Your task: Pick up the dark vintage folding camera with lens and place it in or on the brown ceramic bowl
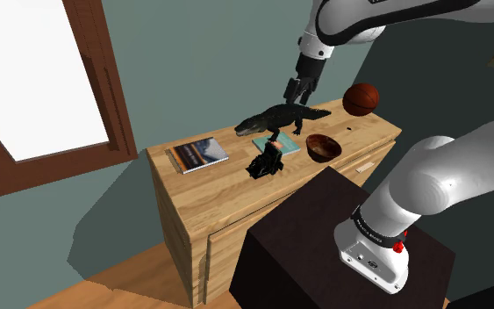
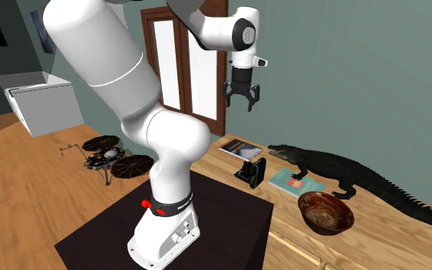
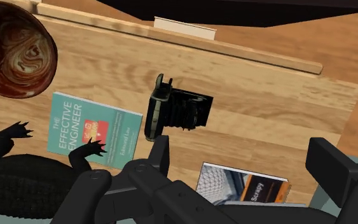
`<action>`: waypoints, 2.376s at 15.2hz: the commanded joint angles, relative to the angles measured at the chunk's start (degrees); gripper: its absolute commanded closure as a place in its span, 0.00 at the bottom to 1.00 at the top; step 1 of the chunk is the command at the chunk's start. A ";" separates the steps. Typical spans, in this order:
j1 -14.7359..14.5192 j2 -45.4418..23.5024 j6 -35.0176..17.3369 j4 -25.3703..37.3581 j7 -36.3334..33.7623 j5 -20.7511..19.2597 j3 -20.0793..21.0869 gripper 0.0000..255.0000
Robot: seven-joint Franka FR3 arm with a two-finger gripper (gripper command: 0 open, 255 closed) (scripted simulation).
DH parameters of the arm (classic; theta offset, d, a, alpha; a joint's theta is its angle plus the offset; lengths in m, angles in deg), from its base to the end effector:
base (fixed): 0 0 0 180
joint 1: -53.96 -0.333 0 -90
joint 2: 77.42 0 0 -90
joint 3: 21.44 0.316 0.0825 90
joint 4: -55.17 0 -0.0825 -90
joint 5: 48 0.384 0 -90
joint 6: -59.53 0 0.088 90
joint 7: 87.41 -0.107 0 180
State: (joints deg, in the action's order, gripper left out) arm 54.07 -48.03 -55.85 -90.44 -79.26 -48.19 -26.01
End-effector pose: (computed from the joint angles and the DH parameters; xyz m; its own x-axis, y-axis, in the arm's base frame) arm 0.3830 -0.0320 0.4443 0.9973 0.0727 -0.0107 0.0722 -0.9967 -0.0380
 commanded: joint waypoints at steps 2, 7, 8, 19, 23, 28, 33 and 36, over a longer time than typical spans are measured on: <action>-0.21 -5.42 -6.01 -1.02 1.43 0.10 -0.69 0.00; -0.75 -16.37 -15.26 -0.25 4.08 0.98 -1.74 0.00; -0.86 -18.69 -16.98 0.15 4.67 1.28 -1.92 0.00; -0.57 -45.25 -31.66 9.77 12.14 6.71 -1.45 0.00; 0.33 -53.82 -34.54 14.78 14.08 8.04 -0.40 0.00; 0.76 -57.45 -37.72 15.22 14.66 8.84 0.31 0.00; 1.00 -59.38 -39.31 15.57 14.95 9.23 0.69 0.00; 1.01 -59.38 -39.31 15.57 14.94 9.22 0.70 0.00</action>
State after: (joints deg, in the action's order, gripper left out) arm 55.02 -107.02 -95.27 -74.71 -64.37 -39.02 -25.34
